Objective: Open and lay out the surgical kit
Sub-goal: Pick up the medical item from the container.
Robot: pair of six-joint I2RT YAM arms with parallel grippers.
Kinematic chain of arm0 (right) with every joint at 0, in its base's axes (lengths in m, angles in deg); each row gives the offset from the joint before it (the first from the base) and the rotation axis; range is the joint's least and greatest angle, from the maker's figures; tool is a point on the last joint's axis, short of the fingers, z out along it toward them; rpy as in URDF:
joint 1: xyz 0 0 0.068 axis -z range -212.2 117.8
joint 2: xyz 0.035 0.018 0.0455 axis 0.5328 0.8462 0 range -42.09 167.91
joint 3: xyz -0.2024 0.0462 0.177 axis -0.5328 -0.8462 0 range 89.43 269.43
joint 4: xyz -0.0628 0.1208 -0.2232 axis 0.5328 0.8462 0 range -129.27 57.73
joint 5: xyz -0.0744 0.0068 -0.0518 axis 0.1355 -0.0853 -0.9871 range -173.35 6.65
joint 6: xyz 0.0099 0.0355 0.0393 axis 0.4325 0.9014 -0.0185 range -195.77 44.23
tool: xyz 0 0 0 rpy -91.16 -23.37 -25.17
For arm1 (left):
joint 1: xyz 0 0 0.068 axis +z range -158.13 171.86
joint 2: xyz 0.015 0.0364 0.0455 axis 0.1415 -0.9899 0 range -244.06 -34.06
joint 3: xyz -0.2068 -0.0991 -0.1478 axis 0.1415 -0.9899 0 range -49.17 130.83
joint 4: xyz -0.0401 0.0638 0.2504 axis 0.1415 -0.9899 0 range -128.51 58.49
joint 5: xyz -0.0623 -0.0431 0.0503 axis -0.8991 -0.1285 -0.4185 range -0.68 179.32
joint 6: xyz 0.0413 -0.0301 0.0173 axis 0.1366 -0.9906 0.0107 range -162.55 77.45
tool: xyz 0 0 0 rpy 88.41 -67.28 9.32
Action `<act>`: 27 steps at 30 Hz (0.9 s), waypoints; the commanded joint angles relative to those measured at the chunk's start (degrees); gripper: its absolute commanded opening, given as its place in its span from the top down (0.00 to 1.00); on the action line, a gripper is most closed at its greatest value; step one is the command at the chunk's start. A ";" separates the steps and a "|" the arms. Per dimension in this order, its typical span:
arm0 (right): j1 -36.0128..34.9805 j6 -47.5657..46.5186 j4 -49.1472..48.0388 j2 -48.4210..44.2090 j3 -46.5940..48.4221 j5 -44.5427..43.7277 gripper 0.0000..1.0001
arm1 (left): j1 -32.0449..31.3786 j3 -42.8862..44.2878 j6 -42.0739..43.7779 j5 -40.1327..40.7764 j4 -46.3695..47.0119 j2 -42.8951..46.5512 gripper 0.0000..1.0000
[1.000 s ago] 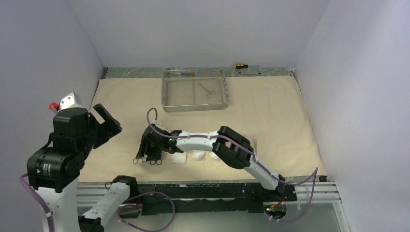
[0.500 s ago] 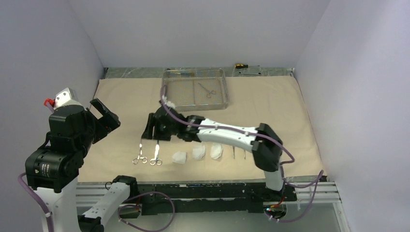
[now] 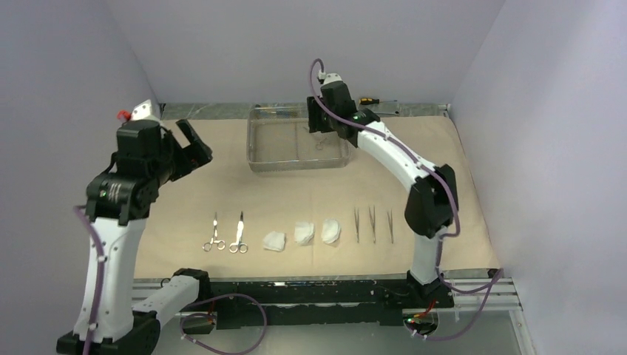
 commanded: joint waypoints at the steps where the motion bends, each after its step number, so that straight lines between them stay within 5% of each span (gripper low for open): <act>1: 3.19 -22.21 5.59 10.07 9.45 2.98 0.42 | -0.01 -1.69 1.37 -5.48 9.95 -4.16 0.00; 13: 9.79 -32.10 9.65 30.99 30.90 13.55 0.50 | -0.01 -1.26 1.28 -7.90 16.14 -15.12 0.01; 27: 10.09 -33.79 2.72 39.10 34.44 20.22 0.53 | -0.01 -0.22 1.38 -12.50 15.54 -22.43 0.03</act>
